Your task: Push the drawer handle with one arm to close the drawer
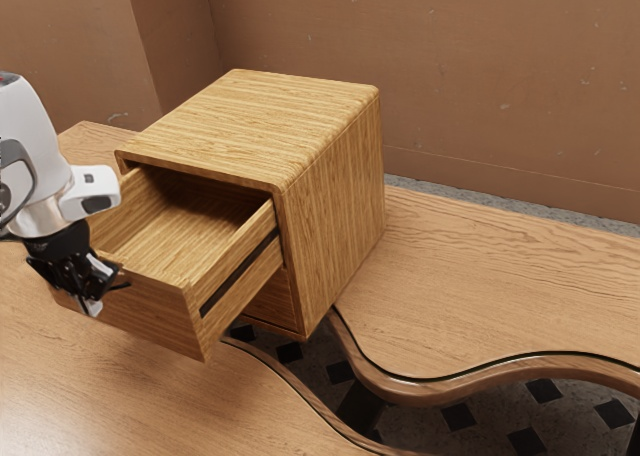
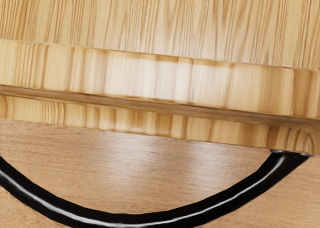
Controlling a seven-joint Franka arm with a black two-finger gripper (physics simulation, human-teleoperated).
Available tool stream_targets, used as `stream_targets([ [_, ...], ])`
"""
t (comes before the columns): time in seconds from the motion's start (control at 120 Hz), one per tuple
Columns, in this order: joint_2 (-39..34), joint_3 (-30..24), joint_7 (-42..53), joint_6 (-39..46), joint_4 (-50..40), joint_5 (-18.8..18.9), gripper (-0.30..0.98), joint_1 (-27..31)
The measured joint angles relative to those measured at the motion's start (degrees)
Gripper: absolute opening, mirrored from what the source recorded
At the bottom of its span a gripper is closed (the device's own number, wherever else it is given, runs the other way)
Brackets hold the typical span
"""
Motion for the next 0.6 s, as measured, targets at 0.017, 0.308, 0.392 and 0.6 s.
stream_targets([
  [0.017,0.1,0.0,0.3,0.4,0.0,0.0,-0.06,0.0],
  [0.308,4.7,0.0,4.1,5.1,1.6,0.5,-0.1,0.0],
  [0.392,6.7,0.0,4.9,5.8,2.9,0.6,-0.1,0.0],
  [0.6,8.8,0.1,6.6,6.6,6.1,1.1,-0.1,0.1],
])
